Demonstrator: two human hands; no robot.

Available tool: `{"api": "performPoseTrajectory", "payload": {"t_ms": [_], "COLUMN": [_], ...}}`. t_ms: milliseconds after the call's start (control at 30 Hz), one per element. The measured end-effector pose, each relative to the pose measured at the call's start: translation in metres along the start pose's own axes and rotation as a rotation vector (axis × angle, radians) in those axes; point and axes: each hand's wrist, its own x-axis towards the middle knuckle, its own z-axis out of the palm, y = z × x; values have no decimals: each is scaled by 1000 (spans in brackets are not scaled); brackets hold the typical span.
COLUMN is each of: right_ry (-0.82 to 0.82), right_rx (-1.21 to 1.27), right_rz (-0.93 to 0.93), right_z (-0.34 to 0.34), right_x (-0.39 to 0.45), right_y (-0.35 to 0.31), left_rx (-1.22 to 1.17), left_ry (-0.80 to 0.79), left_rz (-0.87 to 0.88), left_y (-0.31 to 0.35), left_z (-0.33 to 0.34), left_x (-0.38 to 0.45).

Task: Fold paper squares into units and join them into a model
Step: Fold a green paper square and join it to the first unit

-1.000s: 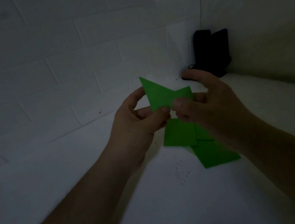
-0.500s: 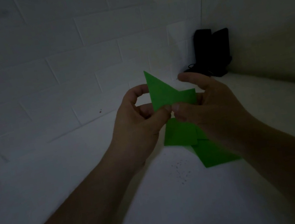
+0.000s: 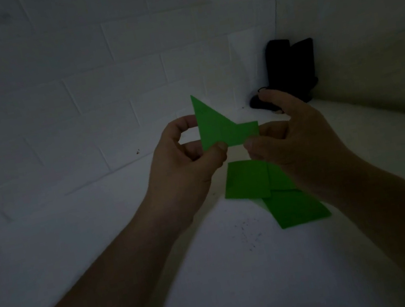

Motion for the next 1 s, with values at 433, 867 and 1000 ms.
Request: {"api": "performPoseTrajectory", "payload": {"t_ms": [433, 867, 1000], "right_ry": [4, -48, -61], "right_rx": [21, 150, 162], "right_rz": [11, 95, 117], "right_z": [-7, -14, -12], "right_x": [9, 14, 15], "right_y": [9, 10, 12], "left_rx": [67, -107, -118], "left_ry": [43, 104, 117], "left_rz": [-17, -154, -190], "left_y": [-6, -5, -7], "left_z": [-4, -8, -13], "left_x": [4, 9, 10]}}
